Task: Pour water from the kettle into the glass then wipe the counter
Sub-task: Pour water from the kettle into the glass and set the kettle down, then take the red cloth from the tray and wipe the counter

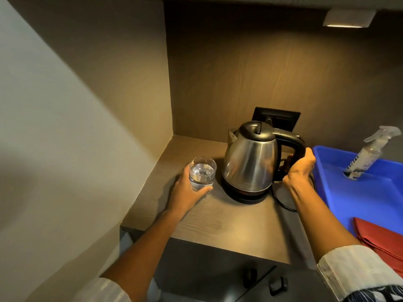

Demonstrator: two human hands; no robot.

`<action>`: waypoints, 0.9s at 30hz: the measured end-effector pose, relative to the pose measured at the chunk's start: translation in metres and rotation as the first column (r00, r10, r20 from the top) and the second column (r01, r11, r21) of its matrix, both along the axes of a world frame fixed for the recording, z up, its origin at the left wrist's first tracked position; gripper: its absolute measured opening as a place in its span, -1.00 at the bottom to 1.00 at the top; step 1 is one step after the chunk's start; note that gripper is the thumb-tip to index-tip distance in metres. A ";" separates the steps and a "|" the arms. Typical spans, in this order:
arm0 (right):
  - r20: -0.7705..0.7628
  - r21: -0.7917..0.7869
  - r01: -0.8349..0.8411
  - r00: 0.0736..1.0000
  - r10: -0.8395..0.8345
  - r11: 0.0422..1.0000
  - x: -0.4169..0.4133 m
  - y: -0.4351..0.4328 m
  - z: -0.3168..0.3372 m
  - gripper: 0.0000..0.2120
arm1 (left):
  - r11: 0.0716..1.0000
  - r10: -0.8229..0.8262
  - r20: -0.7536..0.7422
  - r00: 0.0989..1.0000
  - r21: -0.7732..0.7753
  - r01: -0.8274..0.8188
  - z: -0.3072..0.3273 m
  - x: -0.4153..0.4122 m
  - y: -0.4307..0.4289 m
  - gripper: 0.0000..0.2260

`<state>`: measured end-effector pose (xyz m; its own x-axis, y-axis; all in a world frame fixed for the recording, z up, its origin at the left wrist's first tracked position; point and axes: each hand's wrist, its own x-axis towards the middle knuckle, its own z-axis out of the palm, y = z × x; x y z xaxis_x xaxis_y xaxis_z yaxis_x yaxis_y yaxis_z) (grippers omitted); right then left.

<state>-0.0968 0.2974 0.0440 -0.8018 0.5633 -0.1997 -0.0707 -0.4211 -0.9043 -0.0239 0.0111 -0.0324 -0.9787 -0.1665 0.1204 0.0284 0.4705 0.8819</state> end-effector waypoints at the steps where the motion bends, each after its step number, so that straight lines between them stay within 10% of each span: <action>1: -0.008 -0.011 -0.006 1.000 0.006 1.000 0.000 0.001 -0.001 -0.72 | 1.000 -0.001 0.001 1.000 0.001 0.001 0.000 0.000 0.000 -0.09; 12: 0.016 0.006 -0.029 0.999 0.029 1.000 0.011 0.002 -0.003 -0.69 | 0.999 0.023 0.021 1.000 -0.034 -0.023 0.007 0.004 0.005 -0.02; 17: 0.146 0.282 -0.022 0.989 -0.020 0.959 0.017 0.023 -0.004 -0.83 | 0.947 0.225 -0.515 0.827 -0.085 -0.311 0.014 0.048 0.043 -0.37; 27: 0.235 0.745 -0.083 0.961 -0.143 0.662 0.082 0.112 0.004 -0.88 | 0.877 -0.449 -0.536 0.715 -0.420 0.235 0.058 0.045 0.208 -0.75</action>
<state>-0.0153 0.4097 0.0482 -0.7654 0.6348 0.1062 0.2044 0.3962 -0.8951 0.0214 0.2187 0.0254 -0.6595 0.3142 0.6829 0.7117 0.5532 0.4329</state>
